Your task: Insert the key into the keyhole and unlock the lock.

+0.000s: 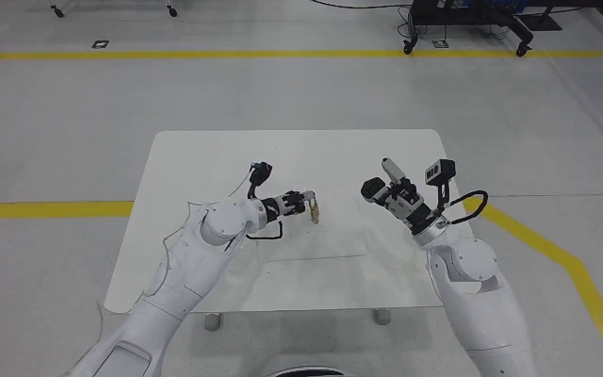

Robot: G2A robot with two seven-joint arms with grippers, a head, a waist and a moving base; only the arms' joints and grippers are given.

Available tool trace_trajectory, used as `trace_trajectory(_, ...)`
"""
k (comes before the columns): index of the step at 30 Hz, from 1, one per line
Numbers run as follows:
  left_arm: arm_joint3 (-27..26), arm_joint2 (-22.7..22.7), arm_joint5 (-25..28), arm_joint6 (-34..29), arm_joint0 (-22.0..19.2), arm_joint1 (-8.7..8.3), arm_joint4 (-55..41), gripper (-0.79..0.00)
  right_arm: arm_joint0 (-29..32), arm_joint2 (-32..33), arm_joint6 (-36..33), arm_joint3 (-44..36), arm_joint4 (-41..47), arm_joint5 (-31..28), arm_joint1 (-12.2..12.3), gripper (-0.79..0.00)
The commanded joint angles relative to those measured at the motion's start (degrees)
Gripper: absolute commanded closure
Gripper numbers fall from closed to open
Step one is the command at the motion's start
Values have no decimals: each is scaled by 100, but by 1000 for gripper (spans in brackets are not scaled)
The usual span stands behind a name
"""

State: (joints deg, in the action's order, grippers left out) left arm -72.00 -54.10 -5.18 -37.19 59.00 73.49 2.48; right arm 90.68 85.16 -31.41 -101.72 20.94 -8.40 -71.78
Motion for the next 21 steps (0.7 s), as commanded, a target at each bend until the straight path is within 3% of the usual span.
trace_trajectory(1, 18, -2, -17, -51, -10, 1, -3, -776, 0, 0, 0, -1, -1, 0, 0, -785)
trace_trajectory(7, 17, -215, 92, -183, -23, -25, -247, -785, 0, 0, 0, -1, -1, 0, 0, -785)
trace_trajectory(13, -219, -768, 657, 174, 167, -117, -481, -785, -5, 2, 45, 0, -137, -84, 6, -785)
trace_trajectory(19, -808, -1496, 1487, 1658, 700, -285, 596, -785, 258, 435, 759, -86, -993, -1139, 39, -785)
trace_trajectory(21, -956, -1670, 1609, 1777, 891, -300, 335, -785, 394, 542, 825, -189, -1095, -1510, 47, -785)
